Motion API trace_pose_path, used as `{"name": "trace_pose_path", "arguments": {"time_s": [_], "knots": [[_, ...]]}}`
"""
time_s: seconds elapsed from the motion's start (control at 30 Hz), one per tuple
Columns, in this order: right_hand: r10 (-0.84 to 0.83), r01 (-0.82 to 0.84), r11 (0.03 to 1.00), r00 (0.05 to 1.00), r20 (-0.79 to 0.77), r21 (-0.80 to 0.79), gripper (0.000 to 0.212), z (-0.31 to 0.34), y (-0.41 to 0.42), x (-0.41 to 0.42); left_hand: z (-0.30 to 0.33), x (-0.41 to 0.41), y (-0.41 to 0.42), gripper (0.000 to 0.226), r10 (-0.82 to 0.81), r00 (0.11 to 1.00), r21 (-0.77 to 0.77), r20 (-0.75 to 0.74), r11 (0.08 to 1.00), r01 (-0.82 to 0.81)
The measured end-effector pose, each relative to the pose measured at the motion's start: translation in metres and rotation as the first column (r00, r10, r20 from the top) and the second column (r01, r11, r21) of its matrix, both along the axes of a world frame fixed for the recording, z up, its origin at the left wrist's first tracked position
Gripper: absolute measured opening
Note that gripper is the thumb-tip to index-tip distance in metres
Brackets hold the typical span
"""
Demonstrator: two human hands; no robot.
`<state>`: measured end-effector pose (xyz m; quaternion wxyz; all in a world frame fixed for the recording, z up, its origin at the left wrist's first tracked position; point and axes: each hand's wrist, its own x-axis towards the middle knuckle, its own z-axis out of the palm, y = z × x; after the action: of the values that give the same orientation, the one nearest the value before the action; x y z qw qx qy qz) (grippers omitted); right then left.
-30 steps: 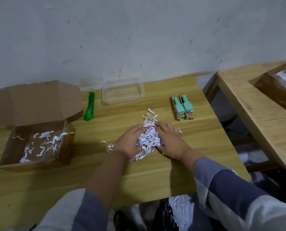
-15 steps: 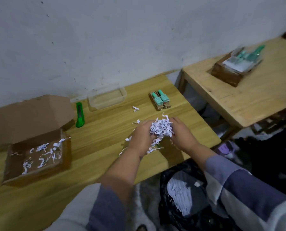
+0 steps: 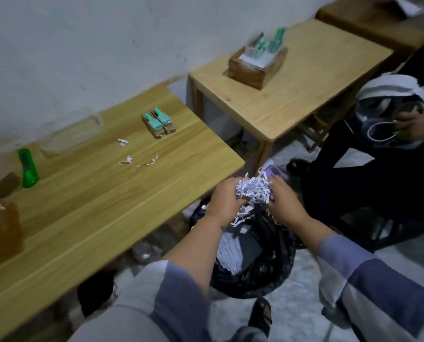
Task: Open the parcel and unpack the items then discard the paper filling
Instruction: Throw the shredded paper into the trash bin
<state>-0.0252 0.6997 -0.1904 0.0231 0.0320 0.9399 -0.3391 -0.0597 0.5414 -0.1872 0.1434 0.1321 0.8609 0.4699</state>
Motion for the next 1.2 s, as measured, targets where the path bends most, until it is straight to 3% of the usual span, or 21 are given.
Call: {"name": "trace_pose_path", "arguments": {"time_s": [0.13,0.3,0.5,0.6,0.7,0.93,1.1,1.2], "knots": [[-0.006,0.016,0.998,0.985,0.174,-0.057,0.038,-0.061,0.016,0.02,-0.061,0.02,0.017,0.04,0.036,0.971,-0.031,0.238,0.999,-0.03],[-0.101,0.231,0.952,0.857,0.505,-0.202,0.032,-0.175,0.024,0.039,-0.167,0.043,0.032,0.044,0.217,0.814,-0.024,0.539,0.97,-0.243],[-0.208,0.481,0.85,0.683,0.701,-0.216,0.071,-0.318,0.02,0.036,-0.308,0.044,0.038,0.074,0.306,0.666,-0.067,0.681,0.931,-0.359],[-0.194,0.583,0.772,0.597,0.778,-0.254,0.075,-0.373,0.018,0.031,-0.358,0.04,0.04,0.074,0.33,0.611,-0.139,0.72,0.93,-0.34],[-0.185,0.608,0.749,0.574,0.798,-0.263,0.072,-0.407,0.017,0.03,-0.393,0.041,0.039,0.073,0.324,0.59,-0.164,0.74,0.937,-0.309],[-0.18,0.603,0.738,0.607,0.774,-0.301,0.059,-0.383,0.01,0.025,-0.369,0.034,0.041,0.063,0.32,0.594,-0.216,0.738,0.946,-0.241],[-0.188,0.618,0.725,0.603,0.775,-0.304,0.061,-0.303,0.007,0.016,-0.291,0.034,0.039,0.054,0.319,0.611,-0.198,0.724,0.945,-0.26],[-0.168,0.571,0.748,0.655,0.737,-0.338,0.052,-0.233,0.007,0.015,-0.227,0.037,0.031,0.048,0.327,0.648,-0.211,0.688,0.944,-0.252]]}}
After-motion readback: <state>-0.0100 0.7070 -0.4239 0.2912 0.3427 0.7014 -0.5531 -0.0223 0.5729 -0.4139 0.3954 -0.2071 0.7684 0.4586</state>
